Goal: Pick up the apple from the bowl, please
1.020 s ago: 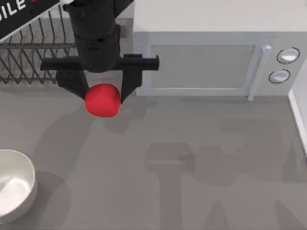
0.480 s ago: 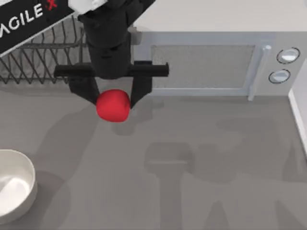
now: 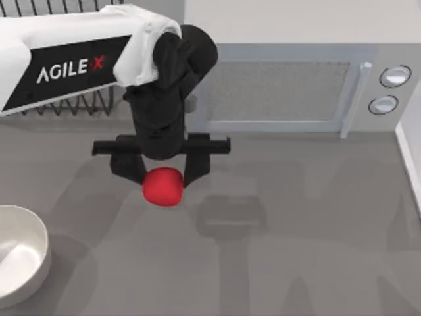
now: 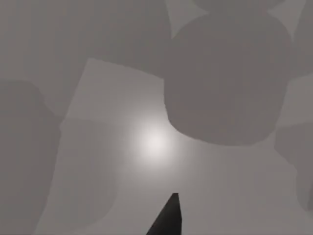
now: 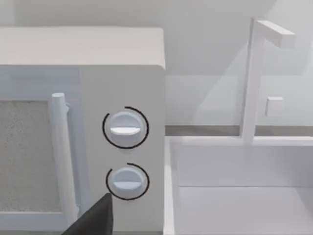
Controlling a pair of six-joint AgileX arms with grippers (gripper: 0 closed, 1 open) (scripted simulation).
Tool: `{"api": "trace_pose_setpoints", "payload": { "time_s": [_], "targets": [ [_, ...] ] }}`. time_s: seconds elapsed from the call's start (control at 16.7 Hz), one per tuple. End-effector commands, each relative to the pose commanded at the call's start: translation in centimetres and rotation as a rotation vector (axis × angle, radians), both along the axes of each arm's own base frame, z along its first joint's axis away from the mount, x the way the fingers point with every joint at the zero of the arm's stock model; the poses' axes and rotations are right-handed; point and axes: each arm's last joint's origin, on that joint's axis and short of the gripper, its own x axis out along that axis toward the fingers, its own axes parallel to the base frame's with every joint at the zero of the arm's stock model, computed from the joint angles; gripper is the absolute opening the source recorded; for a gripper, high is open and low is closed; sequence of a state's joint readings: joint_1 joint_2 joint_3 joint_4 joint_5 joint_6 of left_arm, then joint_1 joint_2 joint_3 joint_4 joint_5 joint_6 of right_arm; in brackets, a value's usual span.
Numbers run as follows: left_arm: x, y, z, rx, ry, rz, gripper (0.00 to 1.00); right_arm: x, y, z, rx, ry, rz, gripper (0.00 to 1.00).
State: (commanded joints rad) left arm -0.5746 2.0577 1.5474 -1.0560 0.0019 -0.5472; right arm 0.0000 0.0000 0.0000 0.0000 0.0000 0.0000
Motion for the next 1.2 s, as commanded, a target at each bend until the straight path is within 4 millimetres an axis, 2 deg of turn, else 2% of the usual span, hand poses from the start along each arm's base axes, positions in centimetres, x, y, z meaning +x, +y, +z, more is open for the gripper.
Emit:
{"api": "trace_pose_setpoints", "payload": {
  "time_s": [0.12,0.3,1.08,1.2],
  "targets": [
    [-0.13,0.06,-0.78,0.002,0.004,0.0,0.0,0.0,0.0,0.0,0.0,0.0,0.0,1.0],
    [-0.13,0.06,-0.78,0.002,0.004,0.0,0.0,0.0,0.0,0.0,0.0,0.0,0.0,1.0],
    [-0.13,0.06,-0.78,0.002,0.004,0.0,0.98,0.0,0.0,0.0,0.0,0.0,0.0,1.0],
    [-0.13,0.06,-0.78,0.002,0.004,0.0,1.0,0.0,0.0,0.0,0.0,0.0,0.0,1.0]
  ]
}}
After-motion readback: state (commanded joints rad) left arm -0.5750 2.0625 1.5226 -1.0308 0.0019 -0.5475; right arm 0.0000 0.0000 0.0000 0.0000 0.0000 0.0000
